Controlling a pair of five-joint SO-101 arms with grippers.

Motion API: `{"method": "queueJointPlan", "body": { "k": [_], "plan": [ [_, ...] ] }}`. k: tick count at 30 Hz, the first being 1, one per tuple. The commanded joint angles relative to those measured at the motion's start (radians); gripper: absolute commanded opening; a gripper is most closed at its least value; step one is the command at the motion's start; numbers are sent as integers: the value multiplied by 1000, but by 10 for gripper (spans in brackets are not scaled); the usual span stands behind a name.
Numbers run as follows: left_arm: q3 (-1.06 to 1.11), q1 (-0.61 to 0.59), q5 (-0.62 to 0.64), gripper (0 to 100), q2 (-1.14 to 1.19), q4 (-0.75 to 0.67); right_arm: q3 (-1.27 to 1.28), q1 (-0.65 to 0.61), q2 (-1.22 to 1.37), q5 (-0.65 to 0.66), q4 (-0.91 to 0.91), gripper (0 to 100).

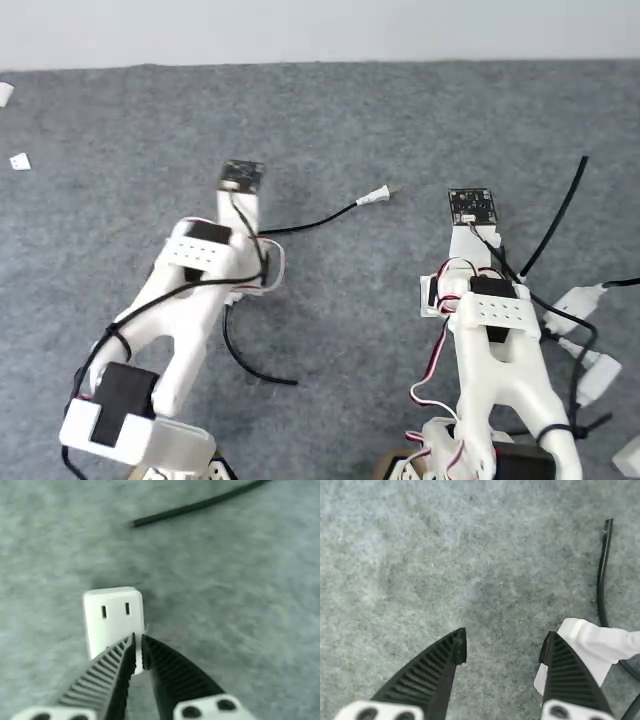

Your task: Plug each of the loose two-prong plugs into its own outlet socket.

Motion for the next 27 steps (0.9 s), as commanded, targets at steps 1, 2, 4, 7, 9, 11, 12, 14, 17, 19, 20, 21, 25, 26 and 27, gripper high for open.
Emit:
{"method": "queueJointPlan", "body": {
  "k": [1, 2, 4, 7, 9, 11, 12, 14, 17, 19, 20, 21, 25, 26, 27],
  "plan": [
    [39, 68, 3, 13, 2, -68, -3, -4, -42, 12, -7, 241],
    [41, 64, 3, 13, -3, -69, -3, -4, -44, 12, -7, 241],
    [41, 51, 3, 13, -5, -75, -3, -4, -44, 12, -5, 241],
    [25, 46, 3, 13, -6, -69, -3, -4, -44, 12, -5, 241],
    [7, 46, 3, 13, -6, -44, -3, -4, -44, 12, -5, 241],
    [-16, 48, 2, 13, -15, -12, -3, -4, -44, 12, -5, 241],
    [-21, 48, 0, 13, -29, 2, -3, -4, -44, 12, -7, 241],
    [-19, 46, -3, 13, -84, 18, -3, -4, -42, 12, -8, 241],
    [16, 38, -3, 13, -219, 32, -3, -4, -41, 12, -10, 241],
    [59, 5, -3, 14, -333, 32, -3, -4, -41, 12, -10, 241],
    [79, -26, 2, 15, -390, 31, -3, -4, -39, 12, -12, 241],
    [96, -68, 3, 16, -433, 29, -3, -4, -39, 12, -12, 241],
    [154, -219, 58, 16, -491, -41, -3, -7, -42, 12, -10, 241],
    [162, -242, 84, 16, -480, -55, -3, -10, -42, 12, -8, 241],
    [166, -261, 101, 17, -462, -64, -3, -12, -39, 11, -10, 241]
  ]
}}
